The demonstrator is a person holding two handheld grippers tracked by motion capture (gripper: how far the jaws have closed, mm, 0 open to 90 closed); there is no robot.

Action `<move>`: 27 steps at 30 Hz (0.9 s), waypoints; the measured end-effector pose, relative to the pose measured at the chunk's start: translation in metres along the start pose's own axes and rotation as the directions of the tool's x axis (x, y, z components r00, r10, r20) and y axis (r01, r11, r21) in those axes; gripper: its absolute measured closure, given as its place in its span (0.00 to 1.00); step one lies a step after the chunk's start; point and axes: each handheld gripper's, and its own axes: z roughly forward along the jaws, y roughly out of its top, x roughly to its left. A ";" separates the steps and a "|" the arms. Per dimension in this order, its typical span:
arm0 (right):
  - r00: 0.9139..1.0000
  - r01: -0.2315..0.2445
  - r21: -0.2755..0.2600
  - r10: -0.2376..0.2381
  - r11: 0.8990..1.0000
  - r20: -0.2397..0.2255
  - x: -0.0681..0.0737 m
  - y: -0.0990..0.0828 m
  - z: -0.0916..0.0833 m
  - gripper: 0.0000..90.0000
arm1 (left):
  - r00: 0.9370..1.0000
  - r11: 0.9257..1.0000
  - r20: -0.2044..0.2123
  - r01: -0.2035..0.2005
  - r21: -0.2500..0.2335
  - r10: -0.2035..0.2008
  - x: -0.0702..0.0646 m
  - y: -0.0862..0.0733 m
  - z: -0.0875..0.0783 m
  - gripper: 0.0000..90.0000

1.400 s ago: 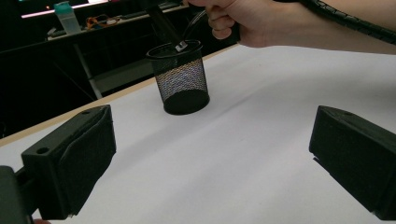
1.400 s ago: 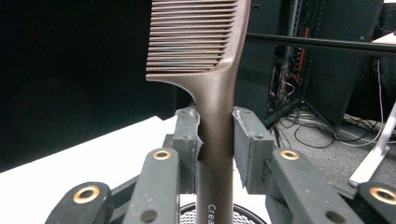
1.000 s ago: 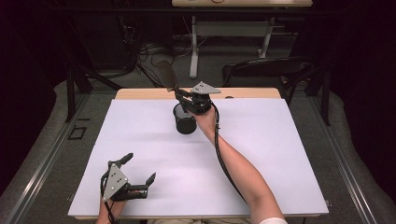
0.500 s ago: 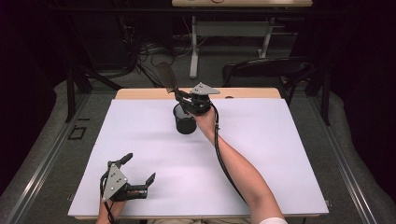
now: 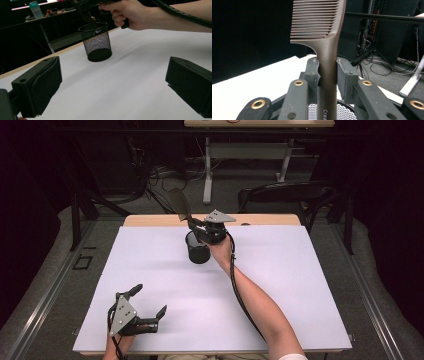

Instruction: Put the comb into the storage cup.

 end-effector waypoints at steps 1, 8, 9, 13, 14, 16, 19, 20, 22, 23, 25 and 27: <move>1.000 0.002 0.002 -0.002 1.000 0.001 0.000 0.000 0.000 0.81 | 1.000 1.000 -0.001 0.001 0.001 -0.001 0.000 0.000 0.000 0.01; 1.000 0.001 0.005 -0.001 1.000 -0.001 0.000 -0.003 0.001 0.81 | 1.000 1.000 -0.001 0.001 -0.001 -0.001 0.000 0.000 0.000 0.01; 1.000 0.002 0.008 -0.002 1.000 0.000 0.000 -0.003 0.001 0.81 | 1.000 1.000 -0.001 0.002 -0.001 -0.002 0.000 0.000 0.000 0.01; 1.000 0.007 0.007 -0.007 1.000 -0.004 0.001 -0.004 0.001 0.81 | 1.000 1.000 0.000 -0.002 -0.002 0.002 0.000 0.000 -0.001 0.01; 1.000 0.005 0.009 -0.005 1.000 -0.005 0.001 -0.004 0.001 0.81 | 1.000 1.000 0.000 -0.003 -0.002 0.003 0.000 0.000 0.000 0.01; 1.000 0.001 0.011 -0.001 1.000 -0.004 0.000 -0.005 0.000 0.81 | 1.000 1.000 0.001 -0.002 -0.003 0.002 0.000 0.000 -0.001 0.01; 1.000 0.002 0.012 -0.002 1.000 -0.003 0.000 -0.006 0.001 0.81 | 1.000 1.000 0.000 -0.001 -0.001 0.001 0.000 0.000 0.000 0.01; 1.000 0.002 0.013 -0.002 1.000 -0.002 0.000 -0.006 0.001 0.81 | 1.000 1.000 0.000 -0.004 -0.001 0.004 0.000 0.000 0.000 0.01; 1.000 0.004 0.009 -0.004 1.000 -0.003 0.000 -0.006 0.000 0.81 | 1.000 1.000 0.001 -0.003 -0.003 0.003 0.000 0.000 -0.001 0.01; 1.000 0.005 0.011 -0.005 1.000 -0.003 0.000 -0.007 0.000 0.81 | 1.000 1.000 0.001 -0.004 -0.002 0.004 0.000 0.000 0.000 0.01; 1.000 0.005 0.014 -0.005 1.000 -0.002 0.000 -0.007 0.000 0.81 | 1.000 1.000 -0.001 -0.003 -0.001 0.003 0.000 0.000 -0.001 0.01; 1.000 0.008 0.013 -0.008 1.000 -0.001 0.000 -0.007 0.000 0.81 | 1.000 1.000 -0.002 -0.003 -0.001 0.003 0.000 0.000 -0.001 0.01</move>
